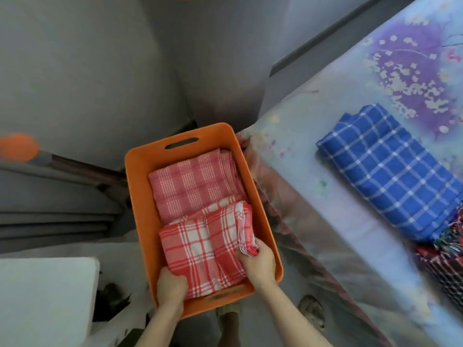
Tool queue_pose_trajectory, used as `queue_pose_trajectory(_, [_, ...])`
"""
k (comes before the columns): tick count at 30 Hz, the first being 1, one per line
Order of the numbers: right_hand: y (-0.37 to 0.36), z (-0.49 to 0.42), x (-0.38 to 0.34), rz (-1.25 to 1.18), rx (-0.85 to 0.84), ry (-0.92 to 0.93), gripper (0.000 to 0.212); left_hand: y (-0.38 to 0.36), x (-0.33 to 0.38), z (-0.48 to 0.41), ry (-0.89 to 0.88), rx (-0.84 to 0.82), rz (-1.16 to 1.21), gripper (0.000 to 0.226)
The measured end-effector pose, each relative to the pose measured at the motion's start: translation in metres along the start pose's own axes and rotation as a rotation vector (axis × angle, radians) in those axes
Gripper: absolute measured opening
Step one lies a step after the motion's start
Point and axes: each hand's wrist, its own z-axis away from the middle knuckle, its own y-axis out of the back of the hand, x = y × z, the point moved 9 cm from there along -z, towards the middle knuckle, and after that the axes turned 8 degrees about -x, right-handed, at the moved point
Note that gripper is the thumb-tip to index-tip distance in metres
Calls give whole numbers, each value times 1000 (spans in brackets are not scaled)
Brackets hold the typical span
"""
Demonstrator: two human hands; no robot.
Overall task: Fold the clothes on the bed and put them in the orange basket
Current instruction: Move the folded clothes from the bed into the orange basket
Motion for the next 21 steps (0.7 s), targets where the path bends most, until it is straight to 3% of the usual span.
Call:
queue_pose_trajectory(2, [-4, -12, 15, 58, 59, -31, 7, -11, -14, -16, -8, 1, 10, 17])
queue_pose_trajectory(4, [0, -27, 22, 286, 111, -109, 10, -20, -16, -26, -20, -24, -51, 17])
queue_pose_trajectory(8, [-11, -41, 24, 953, -9, -323, 40, -31, -5, -37, -7, -85, -517, 37])
queue_pose_trajectory(10, [-24, -38, 1, 1172, 49, -185, 59, -29, 23, -34, -152, 18, -748, 41])
queue_pose_trajectory(13, [-55, -28, -44, 1313, 165, 256, 65, -44, 61, -25, -590, 146, -1022, 67])
queue_pose_trajectory(15, [-75, -43, -29, 1445, -110, 304, 66, -63, 50, -45, -625, -29, -1146, 83])
queue_pose_trajectory(17, [-72, -73, 6, 1559, -349, 136, 73, -75, 29, -72, -534, -194, -1275, 86])
queue_pose_trajectory(21, [-69, -105, 56, 1614, -498, 27, 97, -89, 5, -94, -503, -289, -1431, 85])
